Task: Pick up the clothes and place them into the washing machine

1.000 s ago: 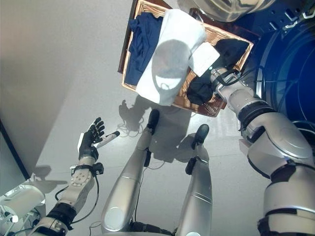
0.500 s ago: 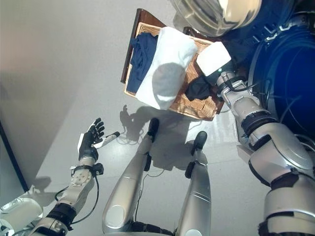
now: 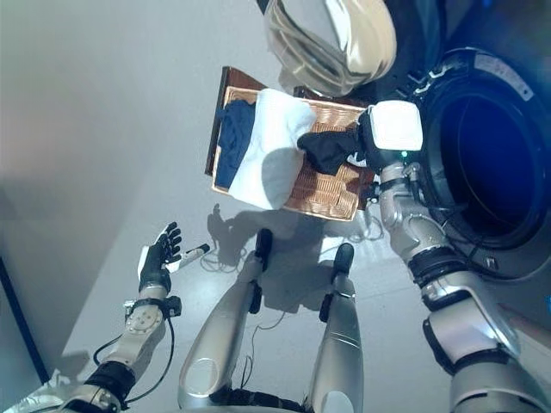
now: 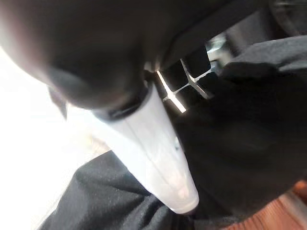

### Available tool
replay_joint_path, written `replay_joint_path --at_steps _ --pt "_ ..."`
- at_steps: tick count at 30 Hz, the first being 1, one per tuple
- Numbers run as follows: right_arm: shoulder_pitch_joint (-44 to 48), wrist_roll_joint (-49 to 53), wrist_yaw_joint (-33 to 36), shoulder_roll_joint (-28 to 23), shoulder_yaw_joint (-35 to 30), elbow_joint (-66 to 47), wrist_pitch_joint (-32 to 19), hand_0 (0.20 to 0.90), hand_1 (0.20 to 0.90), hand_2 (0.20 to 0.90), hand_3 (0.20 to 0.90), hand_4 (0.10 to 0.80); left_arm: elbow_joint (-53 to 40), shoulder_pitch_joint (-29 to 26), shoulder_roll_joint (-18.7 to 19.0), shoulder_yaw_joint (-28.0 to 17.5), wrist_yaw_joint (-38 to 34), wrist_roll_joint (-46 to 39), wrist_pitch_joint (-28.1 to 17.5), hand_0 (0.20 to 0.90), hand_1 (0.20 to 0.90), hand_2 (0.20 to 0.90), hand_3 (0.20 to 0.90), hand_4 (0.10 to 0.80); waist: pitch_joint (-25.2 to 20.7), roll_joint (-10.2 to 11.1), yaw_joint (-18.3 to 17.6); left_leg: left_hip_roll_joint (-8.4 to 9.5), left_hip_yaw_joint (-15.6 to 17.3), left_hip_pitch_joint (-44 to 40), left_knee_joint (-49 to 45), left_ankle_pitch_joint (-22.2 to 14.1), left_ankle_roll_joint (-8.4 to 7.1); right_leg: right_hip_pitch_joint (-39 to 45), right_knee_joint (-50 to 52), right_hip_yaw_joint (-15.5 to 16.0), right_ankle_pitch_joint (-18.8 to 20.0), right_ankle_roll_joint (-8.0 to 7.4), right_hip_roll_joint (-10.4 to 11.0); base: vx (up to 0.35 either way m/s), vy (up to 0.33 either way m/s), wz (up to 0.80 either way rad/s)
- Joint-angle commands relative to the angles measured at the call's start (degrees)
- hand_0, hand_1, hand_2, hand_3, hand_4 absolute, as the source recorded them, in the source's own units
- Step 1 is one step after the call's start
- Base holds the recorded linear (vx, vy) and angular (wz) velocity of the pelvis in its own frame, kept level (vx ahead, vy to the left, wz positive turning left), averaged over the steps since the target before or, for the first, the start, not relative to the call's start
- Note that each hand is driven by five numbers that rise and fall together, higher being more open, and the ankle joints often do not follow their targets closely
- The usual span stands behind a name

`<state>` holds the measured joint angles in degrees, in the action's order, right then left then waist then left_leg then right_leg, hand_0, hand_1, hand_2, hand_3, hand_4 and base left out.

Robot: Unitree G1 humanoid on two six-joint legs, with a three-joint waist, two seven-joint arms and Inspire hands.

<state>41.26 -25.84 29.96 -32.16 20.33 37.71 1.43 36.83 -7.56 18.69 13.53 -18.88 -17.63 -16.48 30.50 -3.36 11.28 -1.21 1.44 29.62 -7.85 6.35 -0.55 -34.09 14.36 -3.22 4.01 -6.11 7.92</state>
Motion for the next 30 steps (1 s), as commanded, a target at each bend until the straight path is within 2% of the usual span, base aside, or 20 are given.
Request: replay_joint_path --at_steps 1,7,17,18,25,30 --pt "-0.7 16.8 6.3 2.5 -7.6 -8.3 -8.7 0.2 0.2 0.2 0.2 0.3 0.5 3.9 0.2 -3.7 -2.7 1.6 -1.0 0.9 0.9 0.9 0.9 0.8 -2.7 -2.0 -0.8 -0.41 -0.4 2.8 -1.7 -1.4 -3.43 2.5 3.8 -0.9 -4.1 -0.86 0.9 0.012 0.003 -0.12" --pt "-7.1 39.6 2.3 10.3 -13.3 -6.7 -15.8 0.2 0.2 0.2 0.2 0.3 -0.3 6.0 0.4 -4.8 -2.0 2.7 0.5 0.9 0.9 0.9 0.9 0.8 -4.2 -2.6 -1.3 -0.45 0.1 2.2 -2.1 -2.0 -3.22 3.0 3.4 -1.6 -4.3 -0.63 0.6 0.016 0.002 -0.05" --pt "-9.5 64.5 -1.1 13.6 -21.9 -3.9 -23.8 0.2 0.2 0.2 0.2 0.3 1.8 6.5 -0.5 -3.9 -1.0 2.3 1.3 0.9 0.9 0.9 0.9 0.8 -5.5 -4.1 -1.9 -0.63 0.9 2.0 -2.4 -2.6 -3.23 2.9 3.4 -2.5 -4.6 -0.5 0.3 0.01 -0.002 -0.05" --pt "-9.4 68.0 -1.2 13.6 -23.3 -4.1 -24.9 0.2 0.2 0.2 0.2 0.3 1.6 6.6 -0.8 -3.5 -0.8 1.6 1.3 0.9 0.9 0.9 0.9 0.8 -5.6 -4.3 -2.0 -0.6 1.1 1.7 -2.5 -2.8 -3.28 3.1 3.4 -2.6 -4.9 -0.46 0.3 0.0 0.0 0.0" --pt "-7.0 75.7 0.1 10.9 -29.4 -2.2 -28.3 0.2 0.2 0.2 0.2 0.3 2.8 6.5 -1.4 -2.5 -0.4 0.4 1.7 0.9 0.9 0.9 0.9 0.8 -6.3 -4.8 -2.1 -0.52 1.3 1.7 -2.2 -2.9 -3.42 2.9 3.3 -2.7 -5.0 -0.46 0.3 -0.003 -0.004 -0.02" --pt "-3.6 79.6 0.9 6.0 -33.6 1.6 -29.3 0.2 0.2 0.2 0.2 0.3 4.1 6.6 -1.7 -1.7 0.2 -0.4 1.9 0.9 0.9 0.9 0.9 0.8 -6.8 -5.3 -2.1 -0.53 1.5 1.9 -2.0 -2.8 -3.44 2.5 3.3 -3.0 -4.8 -0.57 0.3 0.0 0.0 0.0"
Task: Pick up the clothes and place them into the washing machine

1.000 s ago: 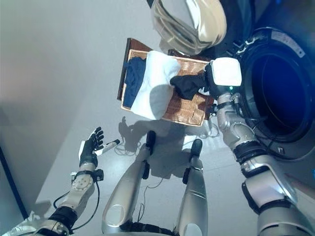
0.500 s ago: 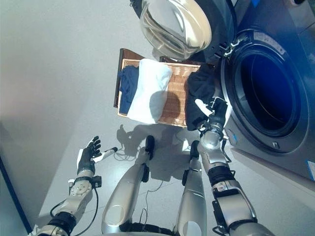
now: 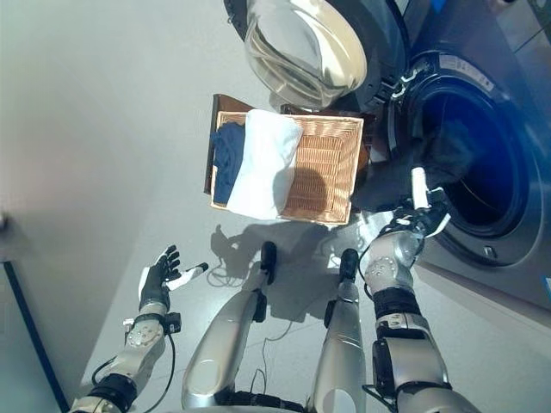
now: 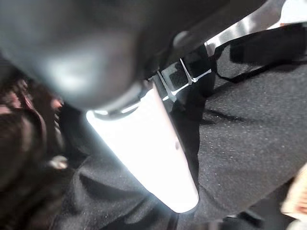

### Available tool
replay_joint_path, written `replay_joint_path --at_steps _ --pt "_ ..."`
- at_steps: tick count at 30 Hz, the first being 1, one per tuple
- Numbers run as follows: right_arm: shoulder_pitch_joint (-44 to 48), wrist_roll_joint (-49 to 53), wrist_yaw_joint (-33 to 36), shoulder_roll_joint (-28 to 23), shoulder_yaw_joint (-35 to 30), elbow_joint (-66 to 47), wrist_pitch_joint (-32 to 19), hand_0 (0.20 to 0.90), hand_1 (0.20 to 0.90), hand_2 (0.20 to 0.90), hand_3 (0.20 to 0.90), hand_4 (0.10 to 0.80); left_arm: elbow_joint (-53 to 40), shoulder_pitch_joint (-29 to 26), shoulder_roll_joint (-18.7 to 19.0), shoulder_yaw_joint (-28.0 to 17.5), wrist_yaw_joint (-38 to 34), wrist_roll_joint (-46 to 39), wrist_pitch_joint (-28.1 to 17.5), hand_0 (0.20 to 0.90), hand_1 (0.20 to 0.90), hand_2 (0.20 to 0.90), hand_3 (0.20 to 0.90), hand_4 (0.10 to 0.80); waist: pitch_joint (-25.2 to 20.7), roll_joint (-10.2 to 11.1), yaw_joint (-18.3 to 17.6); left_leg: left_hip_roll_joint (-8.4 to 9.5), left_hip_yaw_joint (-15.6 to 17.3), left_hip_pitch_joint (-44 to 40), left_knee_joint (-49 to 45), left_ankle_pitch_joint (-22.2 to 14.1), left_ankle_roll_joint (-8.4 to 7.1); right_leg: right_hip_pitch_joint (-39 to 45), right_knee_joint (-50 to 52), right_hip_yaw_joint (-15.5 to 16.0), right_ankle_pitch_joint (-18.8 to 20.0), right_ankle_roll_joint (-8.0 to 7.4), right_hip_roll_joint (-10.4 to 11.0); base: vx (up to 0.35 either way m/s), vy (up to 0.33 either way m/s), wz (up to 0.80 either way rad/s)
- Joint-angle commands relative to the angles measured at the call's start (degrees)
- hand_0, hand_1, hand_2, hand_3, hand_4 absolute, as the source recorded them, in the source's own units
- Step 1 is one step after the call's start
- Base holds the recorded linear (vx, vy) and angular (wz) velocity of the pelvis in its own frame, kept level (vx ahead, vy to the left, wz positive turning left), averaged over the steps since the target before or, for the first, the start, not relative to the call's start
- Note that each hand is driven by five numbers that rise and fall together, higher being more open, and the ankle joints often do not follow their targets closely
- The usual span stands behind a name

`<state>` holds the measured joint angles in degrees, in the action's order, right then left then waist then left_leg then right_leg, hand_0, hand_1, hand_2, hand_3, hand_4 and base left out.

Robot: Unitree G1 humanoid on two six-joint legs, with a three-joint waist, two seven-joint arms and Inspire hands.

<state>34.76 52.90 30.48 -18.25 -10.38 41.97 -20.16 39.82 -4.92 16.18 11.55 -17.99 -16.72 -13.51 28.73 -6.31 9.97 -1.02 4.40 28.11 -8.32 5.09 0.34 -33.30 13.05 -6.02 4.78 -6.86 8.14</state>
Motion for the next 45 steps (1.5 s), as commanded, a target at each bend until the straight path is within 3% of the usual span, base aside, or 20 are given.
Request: replay_joint_path --at_steps 1,8,10,12,13,18,33,43,44,45 --pt "3.6 1.3 0.8 -8.8 -3.2 -2.1 -8.1 0.2 0.2 0.2 0.2 0.3 1.6 3.9 0.7 0.4 -0.8 -1.3 -1.0 0.9 0.9 0.9 0.9 0.8 -5.1 -2.3 -0.8 -0.68 -1.4 3.3 -1.4 -1.5 -4.34 1.8 4.5 -0.2 -5.5 0.17 0.1 0.011 0.001 -0.05" --pt "7.6 4.2 2.1 -14.5 -5.6 3.4 -8.1 0.2 0.2 0.2 0.2 0.3 2.7 3.8 0.6 0.8 -0.6 -2.0 -0.8 0.9 0.9 0.9 0.9 0.8 -5.9 -2.7 -0.7 -0.75 -1.1 3.5 -1.6 -1.8 -4.37 1.4 4.9 -0.5 -5.6 0.17 0.1 0.007 0.001 -0.04" --pt "11.2 4.6 2.2 -19.2 -5.4 7.5 -6.8 0.2 0.2 0.2 0.2 0.3 3.0 3.9 0.9 1.2 -0.1 -2.4 -1.2 0.9 0.9 0.9 0.9 0.8 -6.1 -2.9 -0.3 -0.71 -1.2 3.6 -1.7 -1.8 -4.46 1.4 4.9 -0.7 -5.8 0.13 0.1 0.0 0.0 0.0" --pt "12.6 4.7 2.1 -20.8 -5.1 9.1 -6.2 0.2 0.2 0.2 0.2 0.3 3.0 3.9 0.9 1.4 0.1 -2.6 -1.3 0.9 0.9 0.9 0.9 0.8 -6.1 -3.1 -0.2 -0.7 -1.1 3.5 -1.6 -1.8 -4.48 1.4 4.9 -0.7 -5.8 0.11 0.1 0.0 0.0 0.0" --pt "15.4 4.7 1.8 -24.5 -4.1 12.2 -4.7 0.2 0.2 0.2 0.2 0.3 2.6 4.1 1.4 1.7 0.4 -3.0 -1.7 0.9 0.9 0.9 0.9 0.8 -6.3 -3.4 0.1 -0.69 -1.1 3.4 -1.5 -1.6 -4.59 1.2 5.0 -0.7 -5.9 0.04 0.1 0.0 0.0 0.0" --pt "22.8 7.3 1.1 -29.8 -1.6 16.5 -3.9 0.2 0.2 0.2 0.2 0.3 2.7 4.3 1.7 3.0 0.9 -3.4 -1.7 0.9 0.9 0.9 0.9 0.8 -6.3 -4.1 0.6 -0.57 -0.9 3.4 -1.1 -1.4 -4.76 1.0 5.2 -0.9 -6.0 -0.06 0.2 0.005 -0.007 0.03" --pt "36.9 16.9 1.5 -36.3 1.0 19.5 -8.8 0.2 0.2 0.2 0.2 0.3 4.6 3.7 1.3 5.1 1.5 -4.9 -1.4 0.9 0.9 0.9 0.9 0.8 -8.1 -6.4 1.4 -0.19 -0.6 3.6 0.0 -0.9 -5.1 -0.2 6.1 -1.2 -6.7 -0.11 0.3 0.003 0.0 0.0" --pt "40.3 15.4 2.5 -37.2 3.9 21.9 -7.6 0.2 0.2 0.2 0.2 0.3 4.8 3.0 1.2 5.9 1.3 -5.0 -1.5 0.9 0.9 0.9 0.9 0.8 -8.5 -6.7 1.6 -0.13 -0.6 3.9 0.1 -0.8 -5.07 -0.9 6.6 -1.2 -6.8 0.03 0.2 0.004 0.0 0.0" --pt "40.4 15.1 2.5 -37.0 4.2 21.8 -7.3 0.222 0.222 0.222 0.222 0.316 5.0 2.8 1.3 5.8 1.1 -5.0 -1.6 0.9 0.9 0.9 0.9 0.8 -8.5 -6.6 1.5 -0.1 -0.6 4.0 0.1 -0.8 -5.05 -0.9 6.6 -1.3 -6.7 0.06 0.2 0.0 0.0 0.0" --pt "40.5 15.1 3.0 -36.9 4.1 22.2 -7.4 0.9 0.9 0.9 0.9 0.8 5.0 2.8 1.2 5.9 1.0 -5.1 -1.6 0.9 0.9 0.9 0.9 0.8 -8.5 -6.6 1.5 -0.1 -0.6 4.1 0.0 -0.9 -5.06 -0.9 6.6 -1.3 -6.7 0.07 0.3 0.0 0.0 0.0"
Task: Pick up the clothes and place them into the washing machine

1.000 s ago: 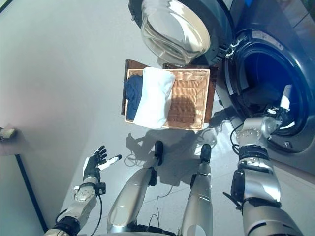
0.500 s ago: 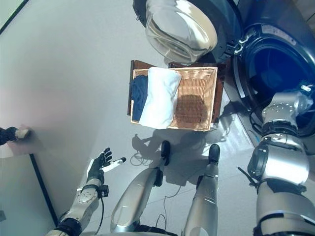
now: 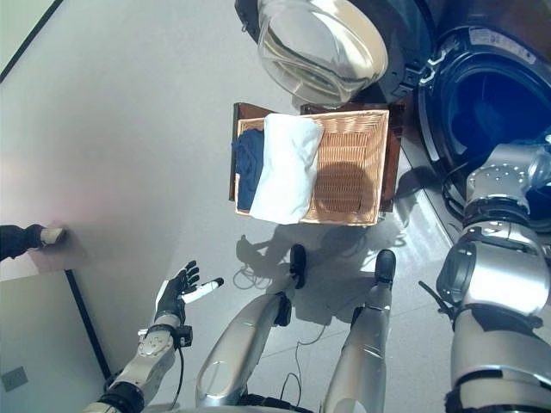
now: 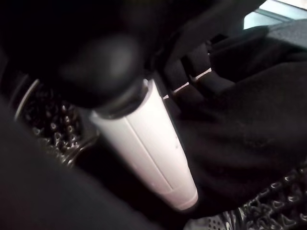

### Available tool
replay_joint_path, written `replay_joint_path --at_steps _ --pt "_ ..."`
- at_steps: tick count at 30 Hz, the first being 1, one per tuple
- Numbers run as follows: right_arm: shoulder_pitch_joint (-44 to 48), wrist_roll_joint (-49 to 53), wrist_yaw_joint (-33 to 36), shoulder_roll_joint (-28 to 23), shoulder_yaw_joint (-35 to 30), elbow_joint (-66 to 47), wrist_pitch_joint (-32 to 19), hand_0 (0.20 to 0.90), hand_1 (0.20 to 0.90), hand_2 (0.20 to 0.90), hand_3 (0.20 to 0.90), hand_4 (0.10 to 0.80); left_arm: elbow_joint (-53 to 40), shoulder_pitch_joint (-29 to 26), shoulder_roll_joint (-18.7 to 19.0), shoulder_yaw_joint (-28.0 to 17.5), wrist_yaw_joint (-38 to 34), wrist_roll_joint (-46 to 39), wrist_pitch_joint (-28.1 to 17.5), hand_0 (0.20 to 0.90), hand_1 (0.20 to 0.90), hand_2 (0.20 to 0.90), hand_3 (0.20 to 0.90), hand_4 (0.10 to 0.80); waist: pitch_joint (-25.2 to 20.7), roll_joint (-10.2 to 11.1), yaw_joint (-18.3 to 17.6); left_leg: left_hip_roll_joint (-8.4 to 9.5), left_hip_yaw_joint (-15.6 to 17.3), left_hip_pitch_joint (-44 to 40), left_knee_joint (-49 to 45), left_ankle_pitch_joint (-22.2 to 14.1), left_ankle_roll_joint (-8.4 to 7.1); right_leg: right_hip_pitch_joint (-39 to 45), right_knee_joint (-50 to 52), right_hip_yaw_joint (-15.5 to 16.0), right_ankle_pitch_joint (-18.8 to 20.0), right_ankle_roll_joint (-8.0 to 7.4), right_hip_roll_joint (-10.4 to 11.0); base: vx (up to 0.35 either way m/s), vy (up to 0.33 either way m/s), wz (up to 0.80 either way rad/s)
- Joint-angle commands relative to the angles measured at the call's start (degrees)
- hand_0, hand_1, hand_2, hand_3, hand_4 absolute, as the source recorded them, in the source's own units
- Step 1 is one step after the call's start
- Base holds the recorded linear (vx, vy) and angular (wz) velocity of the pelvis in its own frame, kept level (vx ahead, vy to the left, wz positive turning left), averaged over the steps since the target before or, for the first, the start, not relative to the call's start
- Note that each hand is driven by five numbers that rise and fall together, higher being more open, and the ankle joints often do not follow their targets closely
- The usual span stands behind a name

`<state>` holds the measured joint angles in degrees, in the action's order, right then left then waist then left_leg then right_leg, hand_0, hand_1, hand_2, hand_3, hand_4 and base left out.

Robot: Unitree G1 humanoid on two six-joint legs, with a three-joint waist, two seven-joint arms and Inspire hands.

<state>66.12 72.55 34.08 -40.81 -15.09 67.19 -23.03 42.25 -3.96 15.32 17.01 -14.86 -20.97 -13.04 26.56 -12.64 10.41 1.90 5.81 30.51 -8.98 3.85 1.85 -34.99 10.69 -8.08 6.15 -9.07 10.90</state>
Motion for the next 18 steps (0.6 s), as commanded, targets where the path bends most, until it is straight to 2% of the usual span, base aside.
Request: replay_joint_path --at_steps 1,18 --pt "9.2 -4.4 -0.4 -14.3 8.8 -2.6 -4.4 0.9 0.9 0.9 0.9 0.8 2.6 1.8 2.1 0.4 -2.2 -0.8 -2.0 0.9 0.9 0.9 0.9 0.8 -6.3 -0.4 1.1 -2.98 -2.0 1.7 0.7 0.4 -6.58 0.8 8.9 0.7 -8.1 2.28 -2.5 0.0 0.0 0.0" --pt "9.3 -5.1 1.0 -11.8 9.3 -1.0 -3.4 0.9 0.9 0.9 0.9 0.8 3.4 1.4 2.0 0.0 -3.0 -1.1 -1.9 0.9 0.9 0.9 0.9 0.8 -6.1 -0.3 1.2 -2.92 -1.6 1.9 0.5 0.3 -6.35 0.2 9.5 0.3 -8.0 2.64 -2.8 0.0 0.0 0.0"
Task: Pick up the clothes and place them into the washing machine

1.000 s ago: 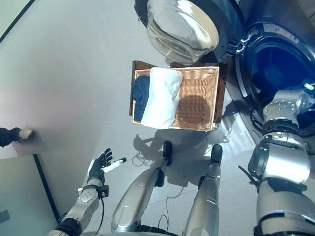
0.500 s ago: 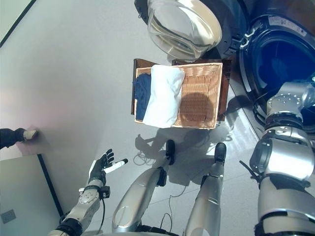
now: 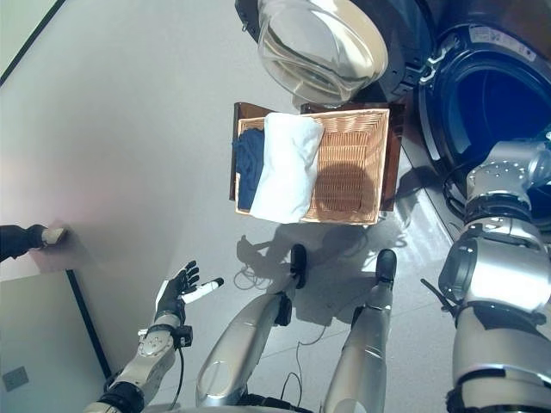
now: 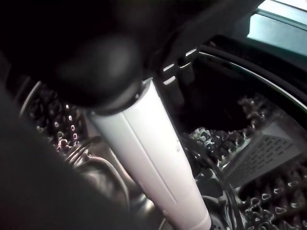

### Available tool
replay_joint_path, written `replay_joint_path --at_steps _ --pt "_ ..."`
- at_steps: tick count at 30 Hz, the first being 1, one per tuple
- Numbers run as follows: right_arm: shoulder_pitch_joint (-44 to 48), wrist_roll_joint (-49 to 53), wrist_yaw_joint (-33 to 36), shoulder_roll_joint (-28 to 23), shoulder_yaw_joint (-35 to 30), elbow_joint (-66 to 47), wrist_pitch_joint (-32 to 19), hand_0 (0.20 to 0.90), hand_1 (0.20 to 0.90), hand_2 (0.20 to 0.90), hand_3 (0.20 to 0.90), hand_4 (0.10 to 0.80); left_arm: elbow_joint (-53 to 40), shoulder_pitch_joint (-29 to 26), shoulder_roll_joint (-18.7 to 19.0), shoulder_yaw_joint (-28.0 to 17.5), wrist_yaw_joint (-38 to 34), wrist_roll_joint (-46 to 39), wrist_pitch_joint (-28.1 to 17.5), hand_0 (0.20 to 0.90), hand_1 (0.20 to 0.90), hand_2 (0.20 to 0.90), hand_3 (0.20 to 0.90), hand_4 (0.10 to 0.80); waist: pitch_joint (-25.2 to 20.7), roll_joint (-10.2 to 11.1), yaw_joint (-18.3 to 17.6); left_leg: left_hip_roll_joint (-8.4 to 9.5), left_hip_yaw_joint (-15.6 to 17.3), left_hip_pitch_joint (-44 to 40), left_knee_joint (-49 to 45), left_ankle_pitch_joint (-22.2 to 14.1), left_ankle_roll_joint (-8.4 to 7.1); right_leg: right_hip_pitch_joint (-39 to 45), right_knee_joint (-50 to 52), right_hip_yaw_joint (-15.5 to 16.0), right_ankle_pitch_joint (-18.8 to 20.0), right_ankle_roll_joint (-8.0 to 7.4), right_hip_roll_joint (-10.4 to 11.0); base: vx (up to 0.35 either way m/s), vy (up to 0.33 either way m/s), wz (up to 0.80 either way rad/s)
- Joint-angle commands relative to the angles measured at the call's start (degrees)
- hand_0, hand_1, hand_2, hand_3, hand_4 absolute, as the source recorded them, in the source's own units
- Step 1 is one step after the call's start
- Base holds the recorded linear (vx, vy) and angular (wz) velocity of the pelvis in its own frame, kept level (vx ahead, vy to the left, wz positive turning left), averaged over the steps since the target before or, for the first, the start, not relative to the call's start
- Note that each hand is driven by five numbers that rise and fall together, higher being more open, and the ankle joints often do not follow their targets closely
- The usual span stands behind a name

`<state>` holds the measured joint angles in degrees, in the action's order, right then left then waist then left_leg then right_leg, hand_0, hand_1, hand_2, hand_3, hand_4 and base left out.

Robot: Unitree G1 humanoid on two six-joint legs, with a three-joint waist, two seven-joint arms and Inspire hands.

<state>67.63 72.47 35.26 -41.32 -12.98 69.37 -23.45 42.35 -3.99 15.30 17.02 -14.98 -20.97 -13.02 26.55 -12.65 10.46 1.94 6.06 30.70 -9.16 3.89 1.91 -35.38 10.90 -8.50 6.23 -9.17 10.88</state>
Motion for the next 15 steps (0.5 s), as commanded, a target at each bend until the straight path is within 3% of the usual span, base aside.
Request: replay_joint_path --at_steps 1,9,15 --pt "7.8 -5.0 -0.2 -11.3 7.2 -3.2 -3.0 0.9 0.9 0.9 0.9 0.8 3.3 1.4 2.0 -0.1 -2.9 -1.1 -1.9 0.9 0.9 0.9 0.9 0.8 -6.1 -0.2 1.2 -2.96 -1.8 1.7 0.7 0.2 -6.41 0.5 9.3 0.7 -8.0 2.74 -2.8 0.0 0.0 0.0" --pt "6.4 -10.7 1.0 -9.6 9.0 -3.2 -0.6 0.9 0.9 0.9 0.9 0.8 3.5 1.3 2.1 -0.4 -3.3 -0.8 -2.0 0.9 0.9 0.9 0.9 0.8 -5.9 -0.1 1.3 -3.12 -1.6 1.8 0.6 0.3 -6.29 0.3 9.3 0.7 -7.9 2.82 -2.9 0.0 0.0 0.0" --pt "-0.2 -19.9 5.2 -1.8 8.6 -9.9 -0.3 0.9 0.9 0.9 0.9 0.8 3.4 0.4 1.4 -1.2 -4.5 -0.1 -2.1 0.9 0.9 0.9 0.9 0.8 -4.5 0.5 0.6 -3.28 -1.4 1.9 0.2 0.3 -6.03 0.4 9.2 0.3 -7.5 2.98 -3.3 -0.014 -0.006 -0.04"
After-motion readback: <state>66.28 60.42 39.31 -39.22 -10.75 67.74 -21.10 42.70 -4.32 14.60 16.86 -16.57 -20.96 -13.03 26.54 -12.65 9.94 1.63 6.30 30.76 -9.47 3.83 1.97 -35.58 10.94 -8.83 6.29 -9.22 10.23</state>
